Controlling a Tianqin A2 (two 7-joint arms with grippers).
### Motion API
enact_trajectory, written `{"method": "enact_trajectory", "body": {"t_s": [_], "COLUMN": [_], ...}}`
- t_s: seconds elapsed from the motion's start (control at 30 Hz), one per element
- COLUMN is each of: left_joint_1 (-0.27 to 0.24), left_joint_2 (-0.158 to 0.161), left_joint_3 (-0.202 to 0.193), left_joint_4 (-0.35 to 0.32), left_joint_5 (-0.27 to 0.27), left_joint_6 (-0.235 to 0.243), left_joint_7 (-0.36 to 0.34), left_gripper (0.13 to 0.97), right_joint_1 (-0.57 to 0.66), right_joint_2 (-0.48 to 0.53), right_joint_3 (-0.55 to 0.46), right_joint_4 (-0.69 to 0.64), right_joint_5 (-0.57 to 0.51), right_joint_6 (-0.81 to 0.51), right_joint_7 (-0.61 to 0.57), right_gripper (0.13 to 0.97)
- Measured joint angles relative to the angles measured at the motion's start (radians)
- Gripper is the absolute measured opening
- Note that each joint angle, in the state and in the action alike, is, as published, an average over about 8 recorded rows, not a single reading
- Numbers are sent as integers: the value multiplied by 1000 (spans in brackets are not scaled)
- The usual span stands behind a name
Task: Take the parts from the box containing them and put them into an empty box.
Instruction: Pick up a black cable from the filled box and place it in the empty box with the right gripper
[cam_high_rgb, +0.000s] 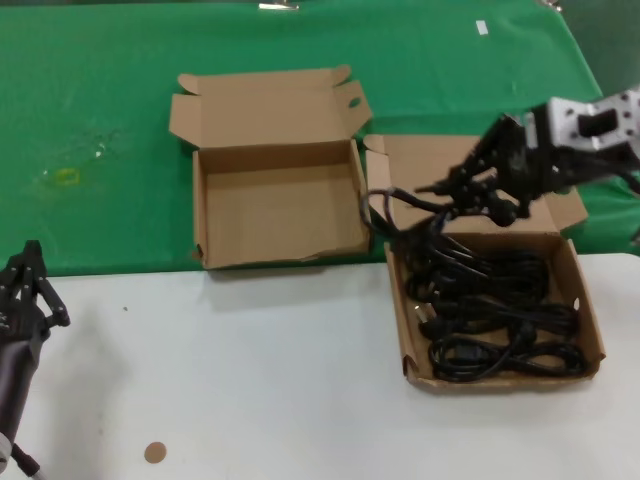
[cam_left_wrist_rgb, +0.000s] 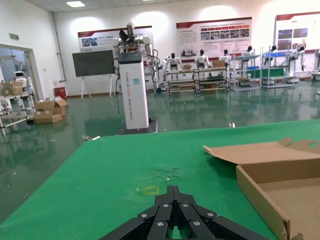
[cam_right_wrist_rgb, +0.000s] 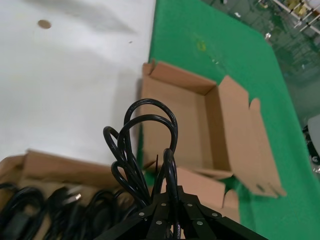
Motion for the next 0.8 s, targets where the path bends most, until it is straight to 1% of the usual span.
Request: {"method": "enact_trajectory", "body": {"t_s": [0.37,0.8], "left_joint_1": [0,0], "left_joint_2": [0,0], "left_joint_3": [0,0], "left_joint_4": [0,0], "left_joint_5": [0,0], "left_joint_6": [0,0], "left_joint_7": [0,0], "left_gripper": [144,144], "right_joint_1": [125,221], "right_joint_2": [-204,-444], "right_joint_3": [-68,-123], "right_joint_4": [-159,-414], "right_joint_5": [-71,-115], "right_joint_6": [74,190], "right_joint_7": [-7,-68], "right_gripper": [165,165]}}
